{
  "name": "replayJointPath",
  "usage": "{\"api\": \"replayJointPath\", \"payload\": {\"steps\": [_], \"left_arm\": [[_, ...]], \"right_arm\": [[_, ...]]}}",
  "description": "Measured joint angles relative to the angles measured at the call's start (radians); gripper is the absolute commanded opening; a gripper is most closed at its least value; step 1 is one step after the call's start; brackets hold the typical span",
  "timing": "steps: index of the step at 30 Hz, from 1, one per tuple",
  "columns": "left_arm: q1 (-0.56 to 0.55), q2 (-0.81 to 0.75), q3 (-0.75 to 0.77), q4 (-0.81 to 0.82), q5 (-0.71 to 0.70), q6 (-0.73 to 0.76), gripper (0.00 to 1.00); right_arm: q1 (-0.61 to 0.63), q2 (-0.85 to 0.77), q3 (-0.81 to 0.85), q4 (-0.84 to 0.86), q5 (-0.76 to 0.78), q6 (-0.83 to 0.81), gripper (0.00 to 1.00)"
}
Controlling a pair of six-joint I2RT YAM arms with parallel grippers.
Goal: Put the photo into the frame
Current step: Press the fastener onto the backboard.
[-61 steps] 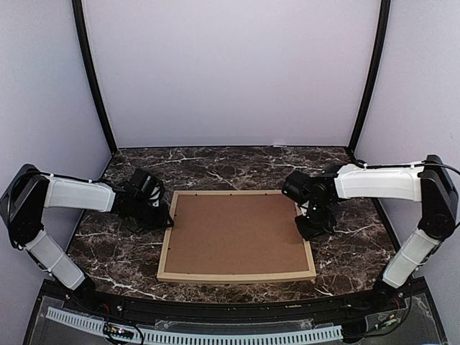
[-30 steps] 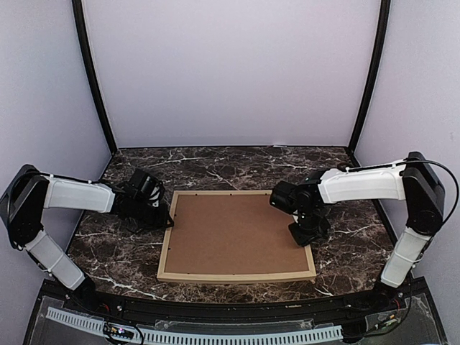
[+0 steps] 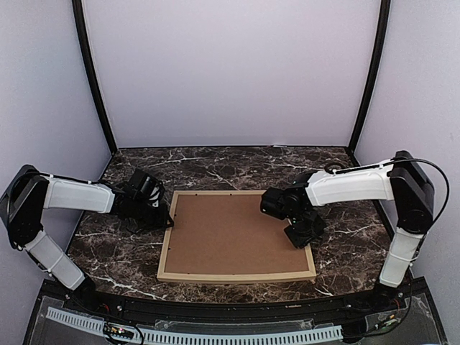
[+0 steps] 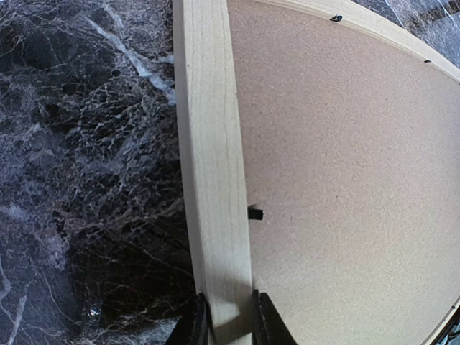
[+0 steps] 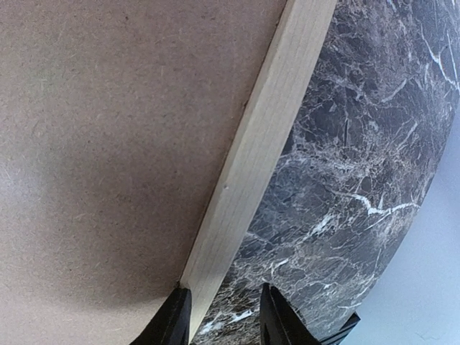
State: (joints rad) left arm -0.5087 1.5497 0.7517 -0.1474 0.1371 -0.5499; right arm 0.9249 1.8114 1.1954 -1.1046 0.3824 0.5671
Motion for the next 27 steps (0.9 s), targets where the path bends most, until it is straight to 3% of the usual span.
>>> {"api": "replayJointPath", "payload": {"steps": [27], "left_arm": [[0.000, 0.000, 0.000, 0.003, 0.000, 0.000, 0.01]], "right_arm": [[0.042, 0.043, 0.043, -0.004, -0.034, 0.011, 0.35]]}}
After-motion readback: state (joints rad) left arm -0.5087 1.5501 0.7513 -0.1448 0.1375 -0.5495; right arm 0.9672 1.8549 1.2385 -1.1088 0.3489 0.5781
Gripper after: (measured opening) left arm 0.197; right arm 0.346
